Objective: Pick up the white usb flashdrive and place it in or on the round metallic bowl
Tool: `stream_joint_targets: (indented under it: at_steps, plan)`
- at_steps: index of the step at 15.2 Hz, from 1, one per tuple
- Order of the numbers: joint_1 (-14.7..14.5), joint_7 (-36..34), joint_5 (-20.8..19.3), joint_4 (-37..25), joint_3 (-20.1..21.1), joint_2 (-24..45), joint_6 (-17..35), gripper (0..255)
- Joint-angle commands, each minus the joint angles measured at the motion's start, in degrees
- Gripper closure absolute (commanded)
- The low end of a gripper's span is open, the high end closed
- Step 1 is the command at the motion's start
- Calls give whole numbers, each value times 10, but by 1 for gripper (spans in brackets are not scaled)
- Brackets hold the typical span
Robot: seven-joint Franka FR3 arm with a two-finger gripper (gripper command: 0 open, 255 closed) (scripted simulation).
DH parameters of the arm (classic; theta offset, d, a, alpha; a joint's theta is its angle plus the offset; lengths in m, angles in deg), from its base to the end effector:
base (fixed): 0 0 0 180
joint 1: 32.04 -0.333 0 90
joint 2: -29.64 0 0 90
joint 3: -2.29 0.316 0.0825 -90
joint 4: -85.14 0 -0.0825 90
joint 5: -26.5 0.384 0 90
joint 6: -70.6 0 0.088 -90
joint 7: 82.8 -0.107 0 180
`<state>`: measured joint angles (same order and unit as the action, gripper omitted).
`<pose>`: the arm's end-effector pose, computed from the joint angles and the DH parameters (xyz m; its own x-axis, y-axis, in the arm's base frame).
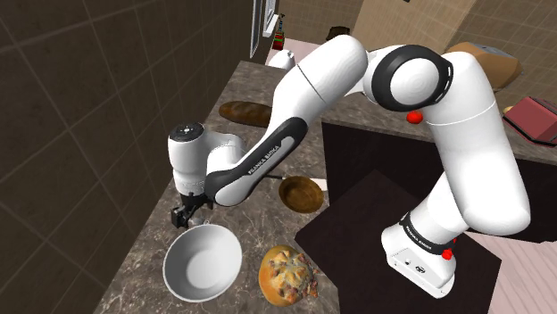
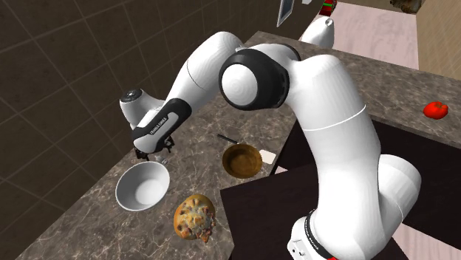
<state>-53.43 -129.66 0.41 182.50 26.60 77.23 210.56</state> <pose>0.4849 0.4595 0.1439 0.9788 0.2050 0.0002 0.2049 -0.9785 -0.0246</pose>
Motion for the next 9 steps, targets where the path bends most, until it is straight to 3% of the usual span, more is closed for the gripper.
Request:
stream_joint_targets:
  at_steps: [1,9]
  plan:
    - [-3,-1,-4,-3,-4,10,7,0]
    - [-6,-3,-7,-7,-8,20,13,0]
